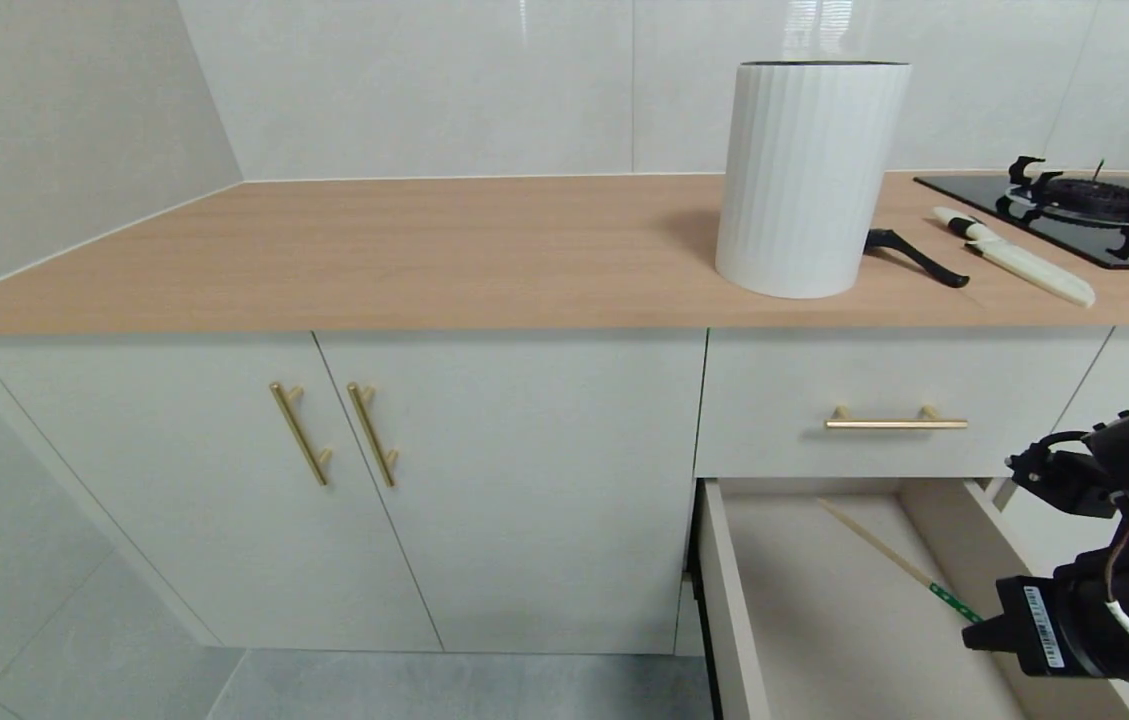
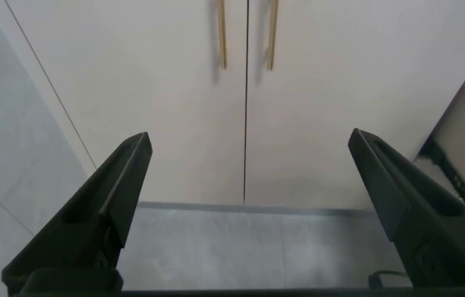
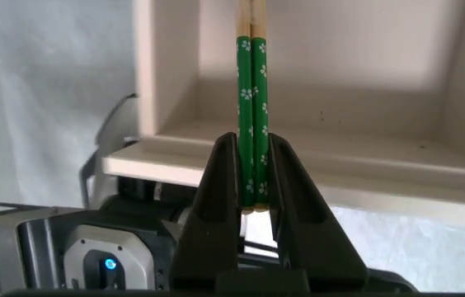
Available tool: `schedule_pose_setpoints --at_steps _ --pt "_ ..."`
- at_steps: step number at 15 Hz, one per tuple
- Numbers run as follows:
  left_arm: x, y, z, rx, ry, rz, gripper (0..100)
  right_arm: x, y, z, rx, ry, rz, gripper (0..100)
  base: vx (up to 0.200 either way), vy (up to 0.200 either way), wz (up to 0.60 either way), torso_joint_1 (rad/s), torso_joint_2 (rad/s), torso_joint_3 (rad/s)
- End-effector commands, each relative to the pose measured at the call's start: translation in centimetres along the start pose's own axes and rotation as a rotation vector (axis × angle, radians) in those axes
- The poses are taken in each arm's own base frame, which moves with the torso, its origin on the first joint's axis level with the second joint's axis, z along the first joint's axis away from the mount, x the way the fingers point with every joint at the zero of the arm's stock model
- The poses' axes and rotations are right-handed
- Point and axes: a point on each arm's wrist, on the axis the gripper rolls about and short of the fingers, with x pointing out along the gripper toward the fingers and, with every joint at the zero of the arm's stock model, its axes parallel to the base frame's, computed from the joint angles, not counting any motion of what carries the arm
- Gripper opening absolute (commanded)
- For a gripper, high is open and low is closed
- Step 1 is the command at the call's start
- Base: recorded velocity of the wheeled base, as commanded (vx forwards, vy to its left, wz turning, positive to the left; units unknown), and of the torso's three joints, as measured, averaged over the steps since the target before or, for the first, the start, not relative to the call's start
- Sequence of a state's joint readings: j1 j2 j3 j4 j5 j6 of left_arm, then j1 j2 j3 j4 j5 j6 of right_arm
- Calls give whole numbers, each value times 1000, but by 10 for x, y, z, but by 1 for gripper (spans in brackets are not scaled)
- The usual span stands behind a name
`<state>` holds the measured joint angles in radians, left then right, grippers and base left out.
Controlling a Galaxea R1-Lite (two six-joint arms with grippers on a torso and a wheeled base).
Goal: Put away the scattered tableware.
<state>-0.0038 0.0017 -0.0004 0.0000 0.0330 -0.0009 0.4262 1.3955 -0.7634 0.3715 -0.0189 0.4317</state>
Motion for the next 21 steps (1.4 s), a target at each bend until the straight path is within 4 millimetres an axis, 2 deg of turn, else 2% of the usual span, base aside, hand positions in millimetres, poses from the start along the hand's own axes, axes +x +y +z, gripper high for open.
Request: schedule_pose_setpoints --at_steps 1,4,8,10,12,14,16,17,18,21 --pt "0 0 0 -1 0 2 100 5 0 -1 0 21 -12 0 0 0 0 -159 456 295" --pt "0 0 0 -1 0 0 100 8 0 -1 0 33 -18 0 0 0 0 -134 406 274" --pt "0 0 0 -1 -1 0 100 10 1 2 0 15 -11 0 0 0 0 -26 91 55" --pt "0 0 0 -1 0 0 100 21 5 10 -1 -14 0 0 0 0 0 0 0 0" --pt "0 0 0 -1 0 2 100 48 13 24 -8 -16 -2 0 0 0 0 0 0 0" --pt "0 0 0 -1 -1 2 100 90 23 23 -43 51 -32 0 0 0 0 0 0 0" --pt "0 0 0 -1 0 0 100 137 26 18 -60 86 -123 0 0 0 0 0 0 0" --pt "0 0 0 -1 0 2 100 144 25 17 -60 85 -140 0 0 0 0 0 0 0" --pt "0 0 0 -1 2 0 100 166 23 11 -59 80 -163 0 0 0 0 0 0 0" --pt "0 0 0 -1 2 0 100 186 20 4 -56 45 -148 0 0 0 0 0 0 0"
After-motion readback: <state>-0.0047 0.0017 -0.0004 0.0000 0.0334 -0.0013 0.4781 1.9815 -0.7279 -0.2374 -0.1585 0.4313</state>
